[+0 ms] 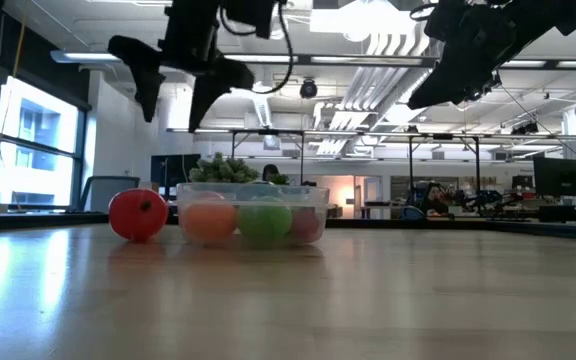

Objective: Pick and placing Produce into tupperware
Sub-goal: Put the small peach into the transparent bin

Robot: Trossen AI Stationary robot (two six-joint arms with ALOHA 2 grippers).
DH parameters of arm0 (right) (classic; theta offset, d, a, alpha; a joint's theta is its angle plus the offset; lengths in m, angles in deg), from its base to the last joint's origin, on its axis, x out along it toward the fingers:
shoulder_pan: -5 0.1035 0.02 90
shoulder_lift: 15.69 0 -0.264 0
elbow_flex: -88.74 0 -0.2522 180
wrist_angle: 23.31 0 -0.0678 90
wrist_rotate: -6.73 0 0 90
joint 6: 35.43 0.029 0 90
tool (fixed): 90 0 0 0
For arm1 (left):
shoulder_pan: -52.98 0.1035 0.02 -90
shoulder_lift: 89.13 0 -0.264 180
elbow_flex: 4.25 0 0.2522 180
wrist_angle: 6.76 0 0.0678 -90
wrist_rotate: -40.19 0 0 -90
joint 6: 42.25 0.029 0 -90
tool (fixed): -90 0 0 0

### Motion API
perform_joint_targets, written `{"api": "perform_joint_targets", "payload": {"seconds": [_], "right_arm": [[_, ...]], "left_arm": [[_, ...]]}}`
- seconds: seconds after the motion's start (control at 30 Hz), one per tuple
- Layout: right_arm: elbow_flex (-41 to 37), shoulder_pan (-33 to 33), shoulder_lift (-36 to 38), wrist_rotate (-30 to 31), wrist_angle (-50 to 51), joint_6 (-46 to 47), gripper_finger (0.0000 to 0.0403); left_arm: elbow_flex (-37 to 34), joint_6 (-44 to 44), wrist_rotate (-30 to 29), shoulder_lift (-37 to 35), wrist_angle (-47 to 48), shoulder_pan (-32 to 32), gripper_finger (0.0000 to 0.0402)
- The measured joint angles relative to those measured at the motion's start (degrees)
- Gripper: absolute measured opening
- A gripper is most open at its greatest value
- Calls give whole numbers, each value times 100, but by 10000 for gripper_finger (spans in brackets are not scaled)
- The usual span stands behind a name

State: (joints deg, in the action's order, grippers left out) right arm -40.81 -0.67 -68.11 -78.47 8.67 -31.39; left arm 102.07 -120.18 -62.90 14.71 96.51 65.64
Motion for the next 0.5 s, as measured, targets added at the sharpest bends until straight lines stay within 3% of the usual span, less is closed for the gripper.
{"api": "perform_joint_targets", "payload": {"seconds": [0.27,0.5], "right_arm": [[0,-1,0,0,0,0,71],[0,-2,0,0,1,0,71]], "left_arm": [[-824,916,1089,-294,-781,1393,302],[-1885,1603,1972,-322,-1917,2148,348]]}}
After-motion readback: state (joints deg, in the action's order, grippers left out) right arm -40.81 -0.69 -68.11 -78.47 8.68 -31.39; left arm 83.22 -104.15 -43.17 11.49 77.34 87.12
